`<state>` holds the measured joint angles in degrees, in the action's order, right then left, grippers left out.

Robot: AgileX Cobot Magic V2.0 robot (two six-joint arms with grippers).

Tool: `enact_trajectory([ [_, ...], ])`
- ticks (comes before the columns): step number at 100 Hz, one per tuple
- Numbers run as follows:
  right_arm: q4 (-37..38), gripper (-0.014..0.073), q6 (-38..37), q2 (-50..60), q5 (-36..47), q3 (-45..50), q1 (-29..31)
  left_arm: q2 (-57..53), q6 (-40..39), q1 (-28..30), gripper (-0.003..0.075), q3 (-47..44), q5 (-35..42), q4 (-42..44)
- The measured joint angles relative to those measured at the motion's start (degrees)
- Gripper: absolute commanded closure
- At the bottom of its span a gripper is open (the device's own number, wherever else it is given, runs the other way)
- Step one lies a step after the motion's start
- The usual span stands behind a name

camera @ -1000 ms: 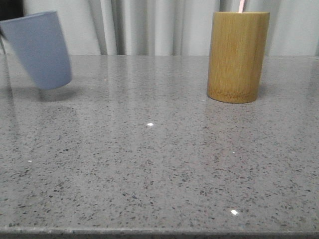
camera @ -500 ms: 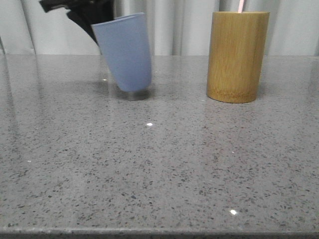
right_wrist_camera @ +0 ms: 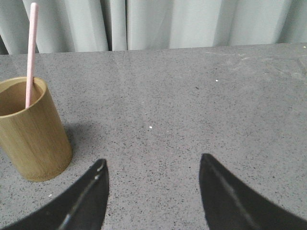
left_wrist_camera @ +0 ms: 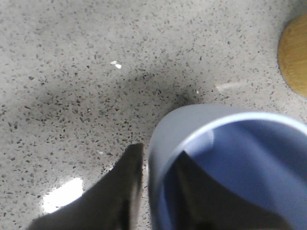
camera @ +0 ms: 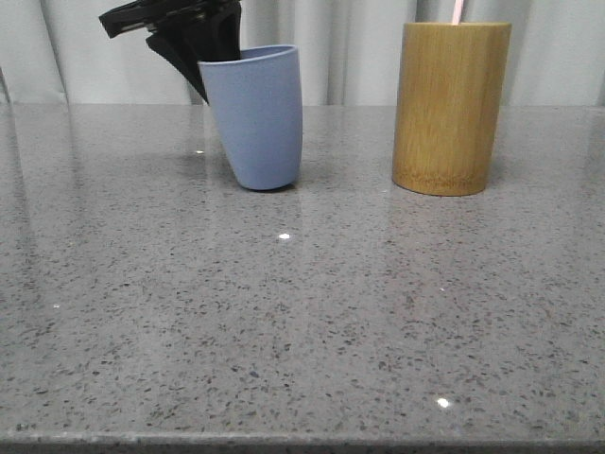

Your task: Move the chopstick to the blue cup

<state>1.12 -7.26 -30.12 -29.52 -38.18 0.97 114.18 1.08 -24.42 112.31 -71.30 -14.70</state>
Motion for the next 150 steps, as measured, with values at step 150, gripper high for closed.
enact_trajectory([
  [150, -1.12, 0.016, 0.0, -10.39, -5.12, -8.25, -6.98, -40.91, -9.05, 0.0, 0.0383, -29.19, 13.51, 17.75],
])
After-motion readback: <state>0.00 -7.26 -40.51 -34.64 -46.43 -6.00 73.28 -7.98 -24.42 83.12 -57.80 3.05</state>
